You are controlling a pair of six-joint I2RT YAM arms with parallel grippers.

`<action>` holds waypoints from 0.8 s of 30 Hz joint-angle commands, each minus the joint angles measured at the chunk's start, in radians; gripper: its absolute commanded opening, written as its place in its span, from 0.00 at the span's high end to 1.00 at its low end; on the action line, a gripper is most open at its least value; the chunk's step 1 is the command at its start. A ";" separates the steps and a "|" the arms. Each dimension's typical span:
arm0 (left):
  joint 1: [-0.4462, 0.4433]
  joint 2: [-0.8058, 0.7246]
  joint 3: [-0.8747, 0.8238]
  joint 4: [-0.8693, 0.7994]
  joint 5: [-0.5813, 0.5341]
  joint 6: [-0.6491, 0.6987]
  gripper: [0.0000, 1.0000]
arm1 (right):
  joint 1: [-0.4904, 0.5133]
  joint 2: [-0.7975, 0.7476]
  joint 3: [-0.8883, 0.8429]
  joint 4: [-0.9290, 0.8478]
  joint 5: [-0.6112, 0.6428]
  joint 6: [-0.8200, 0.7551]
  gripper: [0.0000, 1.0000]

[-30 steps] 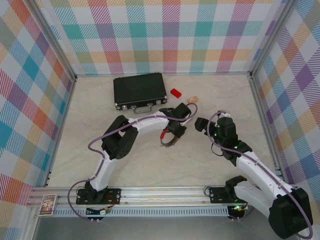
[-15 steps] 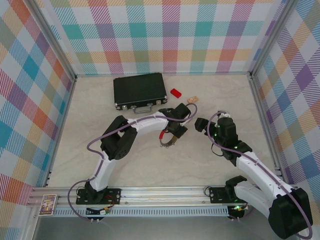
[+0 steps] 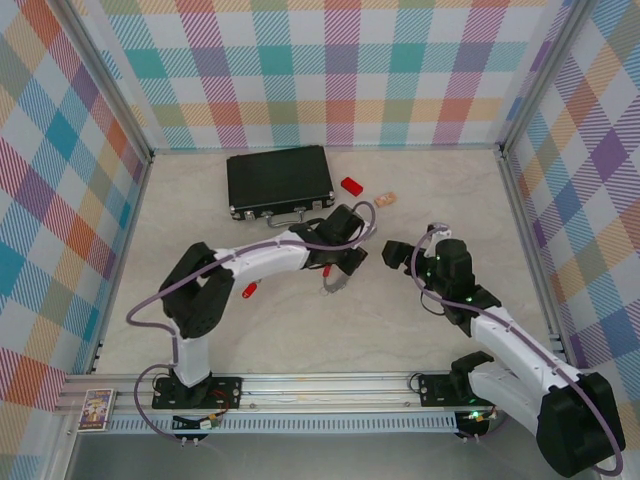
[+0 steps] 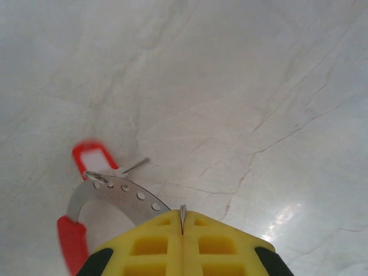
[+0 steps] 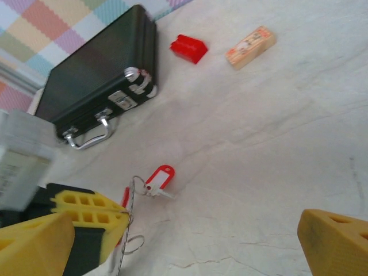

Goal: Put the keys on the keyring

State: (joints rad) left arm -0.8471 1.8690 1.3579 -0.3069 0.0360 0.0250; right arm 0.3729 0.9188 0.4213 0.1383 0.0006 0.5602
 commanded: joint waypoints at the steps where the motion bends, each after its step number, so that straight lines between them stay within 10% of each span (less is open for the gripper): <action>1: 0.020 -0.111 -0.068 0.154 0.043 -0.017 1.00 | -0.005 0.017 0.002 0.136 -0.135 -0.034 0.01; 12: 0.035 -0.377 -0.348 0.408 -0.069 0.065 1.00 | 0.084 0.177 0.176 0.171 -0.320 -0.109 0.21; 24: 0.239 -0.597 -0.633 0.816 0.425 -0.137 1.00 | 0.110 0.271 0.322 0.203 -0.506 -0.101 0.46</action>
State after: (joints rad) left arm -0.6395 1.3201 0.7574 0.3202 0.2794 -0.0383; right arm 0.4740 1.1820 0.7158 0.2916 -0.4133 0.4625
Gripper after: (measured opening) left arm 0.045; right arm 0.548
